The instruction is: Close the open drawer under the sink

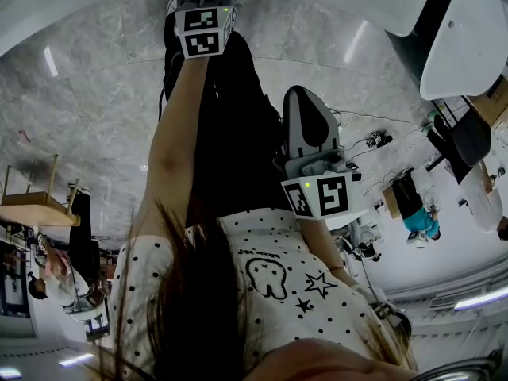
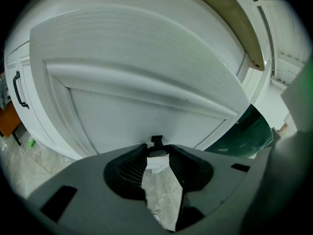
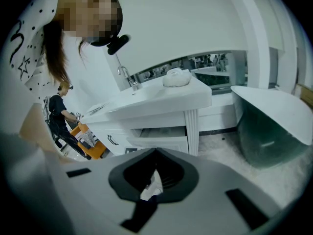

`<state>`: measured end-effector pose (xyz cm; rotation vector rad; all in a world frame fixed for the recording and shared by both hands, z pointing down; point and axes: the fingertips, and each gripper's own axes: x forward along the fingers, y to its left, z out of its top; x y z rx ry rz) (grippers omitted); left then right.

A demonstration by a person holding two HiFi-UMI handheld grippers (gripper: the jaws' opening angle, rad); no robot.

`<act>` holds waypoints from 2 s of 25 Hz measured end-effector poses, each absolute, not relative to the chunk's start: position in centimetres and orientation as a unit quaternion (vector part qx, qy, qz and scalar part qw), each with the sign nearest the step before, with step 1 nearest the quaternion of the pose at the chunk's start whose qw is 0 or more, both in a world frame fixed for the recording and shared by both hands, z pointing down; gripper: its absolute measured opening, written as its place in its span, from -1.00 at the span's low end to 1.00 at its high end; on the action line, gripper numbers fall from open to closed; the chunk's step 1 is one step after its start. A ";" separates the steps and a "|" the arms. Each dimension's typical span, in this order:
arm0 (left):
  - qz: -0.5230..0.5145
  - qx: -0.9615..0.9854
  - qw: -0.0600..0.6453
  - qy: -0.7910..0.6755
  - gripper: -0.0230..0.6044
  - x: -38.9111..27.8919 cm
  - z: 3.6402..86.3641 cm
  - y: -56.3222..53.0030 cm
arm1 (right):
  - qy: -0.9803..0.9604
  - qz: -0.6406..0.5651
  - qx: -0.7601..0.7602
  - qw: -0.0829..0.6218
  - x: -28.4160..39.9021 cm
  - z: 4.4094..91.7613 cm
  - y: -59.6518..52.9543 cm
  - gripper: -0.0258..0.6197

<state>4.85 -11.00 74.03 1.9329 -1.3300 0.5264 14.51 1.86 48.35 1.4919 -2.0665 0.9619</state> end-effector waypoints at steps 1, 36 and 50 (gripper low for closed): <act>0.204 0.750 0.360 -0.516 -0.48 4.8 74.0 -11.1 | -0.742 0.346 0.536 0.207 14.4 48.3 1.9 -0.88; 0.196 0.750 0.358 -0.521 -0.48 4.9 73.5 -13.0 | -0.733 0.349 0.545 0.208 15.1 48.2 1.8 -0.88; 0.190 0.748 0.358 -0.525 -0.48 5.1 73.7 -13.9 | -0.730 0.354 0.544 0.212 15.5 48.8 1.5 -0.88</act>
